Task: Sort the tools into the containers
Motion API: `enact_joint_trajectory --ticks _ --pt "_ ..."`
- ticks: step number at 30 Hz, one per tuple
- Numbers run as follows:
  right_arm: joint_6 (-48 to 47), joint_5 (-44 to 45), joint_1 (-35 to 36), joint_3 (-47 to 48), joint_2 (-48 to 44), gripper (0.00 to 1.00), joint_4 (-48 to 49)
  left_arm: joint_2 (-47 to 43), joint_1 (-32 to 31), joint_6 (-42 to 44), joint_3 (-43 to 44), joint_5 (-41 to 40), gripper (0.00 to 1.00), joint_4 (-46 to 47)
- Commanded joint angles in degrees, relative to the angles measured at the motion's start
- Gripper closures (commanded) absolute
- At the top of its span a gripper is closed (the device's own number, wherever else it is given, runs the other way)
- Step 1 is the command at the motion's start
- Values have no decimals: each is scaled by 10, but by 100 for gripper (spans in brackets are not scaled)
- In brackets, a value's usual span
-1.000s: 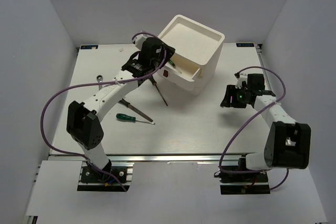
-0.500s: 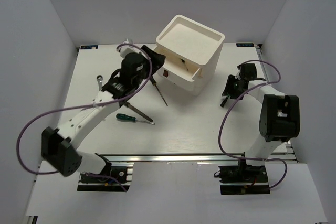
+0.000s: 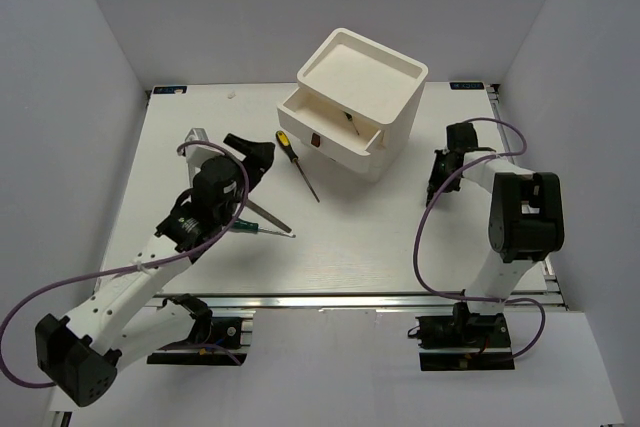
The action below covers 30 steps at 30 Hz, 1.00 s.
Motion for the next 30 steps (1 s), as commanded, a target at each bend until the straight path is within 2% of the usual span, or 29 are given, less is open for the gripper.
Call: enact_joint_trajectory --ticks 1,3,6,8,9,11,13,15,16,17,19,22,28,30 --pt "-8 22 -3 -16 -23 92 -22 15 1 -36 -19 0 15 8" --pt "-31 21 -6 -16 -45 100 -22 37 1 -44 -23 15 14 22" --pt "-72 -8 -20 -10 -101 100 -21 67 3 -47 -22 30 13 42" --pt "-120 -77 -53 -7 -147 100 -13 82 8 -51 -20 47 13 48" --pt "-143 -110 -61 -8 -203 100 -5 95 13 -53 -20 56 13 52" --pt "-188 -218 -89 -33 -268 100 42 107 30 -57 -22 97 19 61" --pt "-263 -330 -98 -58 -372 100 107 122 54 -62 -40 152 25 93" --pt "-304 -408 -98 -88 -448 100 146 132 71 -66 -54 198 34 151" --pt "-342 -498 -95 -92 -464 100 159 147 87 -69 -58 220 34 166" --pt "-355 -533 -89 -92 -472 100 175 156 92 -70 -64 259 35 179" --pt "-401 -566 -36 -58 -465 100 163 185 103 -68 -62 298 35 217" --pt "-477 -543 66 31 -405 100 84 217 107 -52 -50 355 34 263" --pt "-469 -452 184 206 -247 100 37 282 107 -21 -7 425 36 309" --pt "-457 -433 199 247 -190 100 26 292 107 -17 0 432 36 324"
